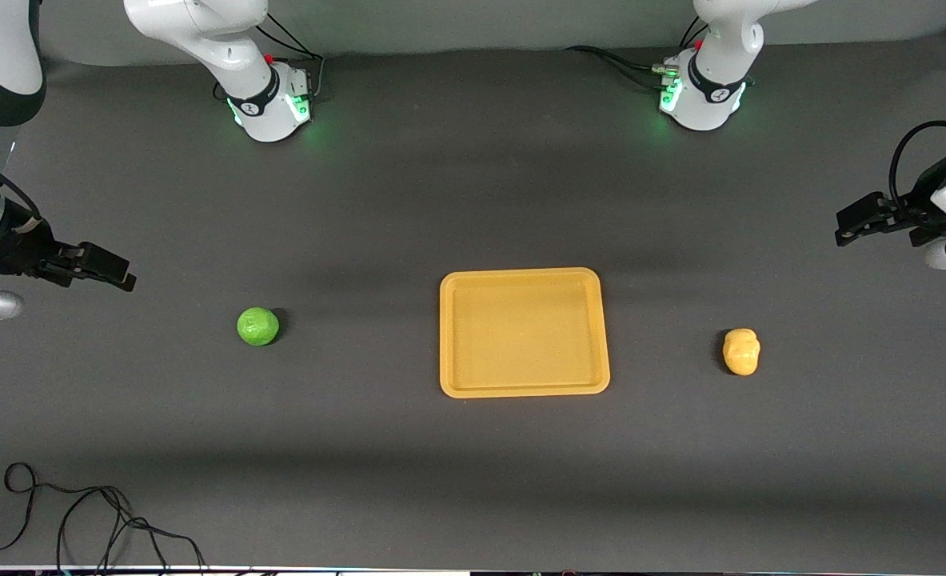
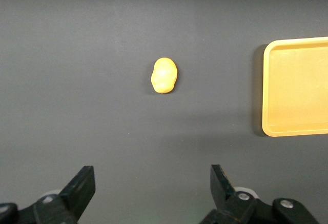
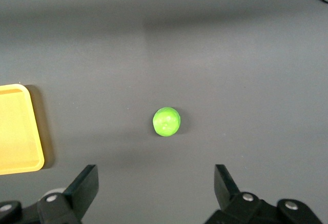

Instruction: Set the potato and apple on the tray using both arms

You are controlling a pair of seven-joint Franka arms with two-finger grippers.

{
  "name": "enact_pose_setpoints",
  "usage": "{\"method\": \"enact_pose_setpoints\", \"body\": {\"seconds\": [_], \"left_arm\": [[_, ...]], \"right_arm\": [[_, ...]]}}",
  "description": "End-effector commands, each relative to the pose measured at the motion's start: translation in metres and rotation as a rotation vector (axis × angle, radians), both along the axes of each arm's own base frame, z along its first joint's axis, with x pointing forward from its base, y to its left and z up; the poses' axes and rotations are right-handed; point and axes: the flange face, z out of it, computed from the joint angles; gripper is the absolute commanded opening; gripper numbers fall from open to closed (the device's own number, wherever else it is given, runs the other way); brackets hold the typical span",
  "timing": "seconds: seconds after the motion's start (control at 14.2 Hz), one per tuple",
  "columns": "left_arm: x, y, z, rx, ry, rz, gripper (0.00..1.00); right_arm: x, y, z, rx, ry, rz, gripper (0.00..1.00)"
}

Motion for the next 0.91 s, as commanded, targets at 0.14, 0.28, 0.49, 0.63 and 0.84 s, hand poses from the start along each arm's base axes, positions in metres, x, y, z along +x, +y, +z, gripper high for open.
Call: {"method": "enact_pose_setpoints", "body": {"seconds": [0.14,0.28,0.49,0.63,0.84], "left_arm": [[-0.005,-0.001,-0.003,0.001,-0.002,-0.014,1.00],[-0.004,-0.001,-0.007,0.001,-0.006,-0.012,1.00],[0.000,0.001,-0.012,-0.002,-0.008,-0.008,1.00],[0.002,0.002,-0.014,-0.003,-0.007,-0.006,1.00],[0.004,0.002,-0.038,0.000,-0.004,-0.007,1.00]], "right_arm": [[-0.004,-0.014,0.013,-0.010,0.000,-0.010,1.00],[-0.009,-0.013,0.016,-0.004,0.019,-0.003,1.00],[-0.009,-0.015,0.013,-0.024,0.025,-0.003,1.00],[-0.016,-0.013,0.017,-0.036,0.019,-0.001,1.00],[-0.034,-0.010,0.024,-0.060,0.020,-0.001,1.00]]}}
